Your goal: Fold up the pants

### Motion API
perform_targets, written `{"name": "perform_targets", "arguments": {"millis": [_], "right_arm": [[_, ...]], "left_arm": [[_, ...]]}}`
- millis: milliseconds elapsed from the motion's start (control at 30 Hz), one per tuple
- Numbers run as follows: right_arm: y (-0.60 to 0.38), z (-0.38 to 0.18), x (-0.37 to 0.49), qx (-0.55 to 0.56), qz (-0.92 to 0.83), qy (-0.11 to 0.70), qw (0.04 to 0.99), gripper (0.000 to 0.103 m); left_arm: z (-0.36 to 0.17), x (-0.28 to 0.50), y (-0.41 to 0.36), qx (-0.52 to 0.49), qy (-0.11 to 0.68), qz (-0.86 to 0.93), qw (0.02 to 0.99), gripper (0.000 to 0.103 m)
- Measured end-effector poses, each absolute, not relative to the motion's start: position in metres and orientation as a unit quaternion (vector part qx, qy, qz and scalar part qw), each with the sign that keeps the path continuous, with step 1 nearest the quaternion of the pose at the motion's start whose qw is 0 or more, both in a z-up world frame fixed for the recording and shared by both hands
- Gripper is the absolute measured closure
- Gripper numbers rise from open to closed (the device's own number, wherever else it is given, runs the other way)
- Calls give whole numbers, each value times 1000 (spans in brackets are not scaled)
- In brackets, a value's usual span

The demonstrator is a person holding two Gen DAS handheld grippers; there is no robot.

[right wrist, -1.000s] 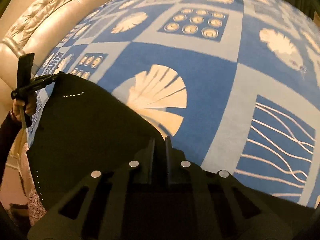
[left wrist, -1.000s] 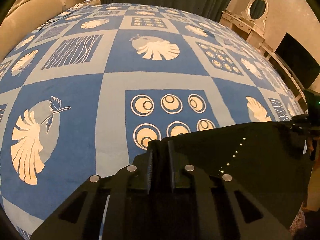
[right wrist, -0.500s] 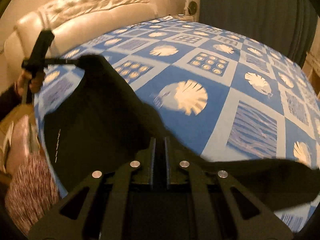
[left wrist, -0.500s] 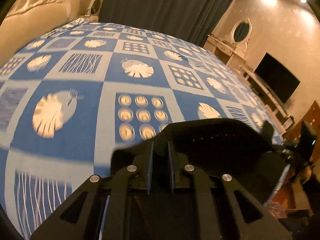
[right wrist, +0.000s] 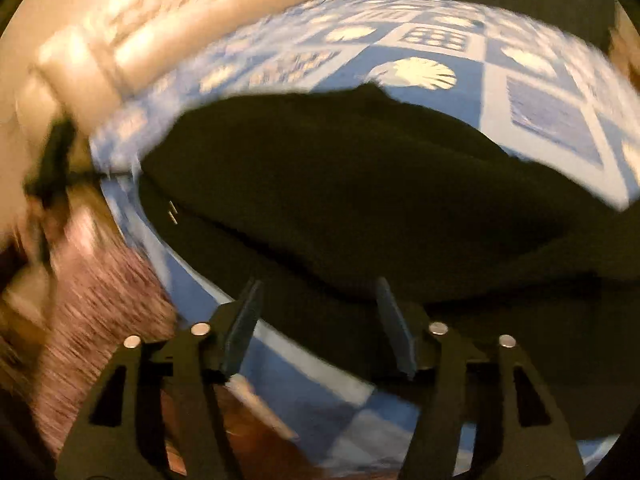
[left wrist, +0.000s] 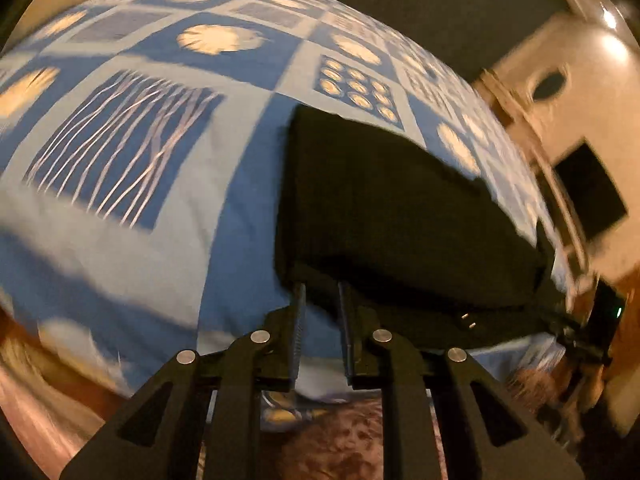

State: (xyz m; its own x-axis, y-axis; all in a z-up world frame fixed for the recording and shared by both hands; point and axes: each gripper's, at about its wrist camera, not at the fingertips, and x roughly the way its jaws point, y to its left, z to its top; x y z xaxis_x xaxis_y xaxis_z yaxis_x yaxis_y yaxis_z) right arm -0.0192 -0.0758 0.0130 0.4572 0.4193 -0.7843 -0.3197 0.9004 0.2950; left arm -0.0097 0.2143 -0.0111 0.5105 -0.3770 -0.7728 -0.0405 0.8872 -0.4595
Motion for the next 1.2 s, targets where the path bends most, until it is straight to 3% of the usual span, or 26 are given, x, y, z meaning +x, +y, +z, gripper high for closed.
{"name": "perform_targets", "arguments": {"millis": [67,100,333,800,1200], "right_arm": [[-93,16,-18,127,215,471,846,39],[-104,14,-17,173,211,471,839,39],[-153,-14,-13,359,168,471,788,39],[-161,-21,-11,396,152,465,777,33],[-173,-27,-14,419,141,460,770,32]], "left_arm": [[-4,-16,214,-250,472,-92,840,78],[-2,-16,210,-271,467,-85,837,69],[-10,2,179,-306,471,-81,823,67],[-42,11,180,-430,480,9,765,67],[-36,2,182,-419,456,54,784,67]]}}
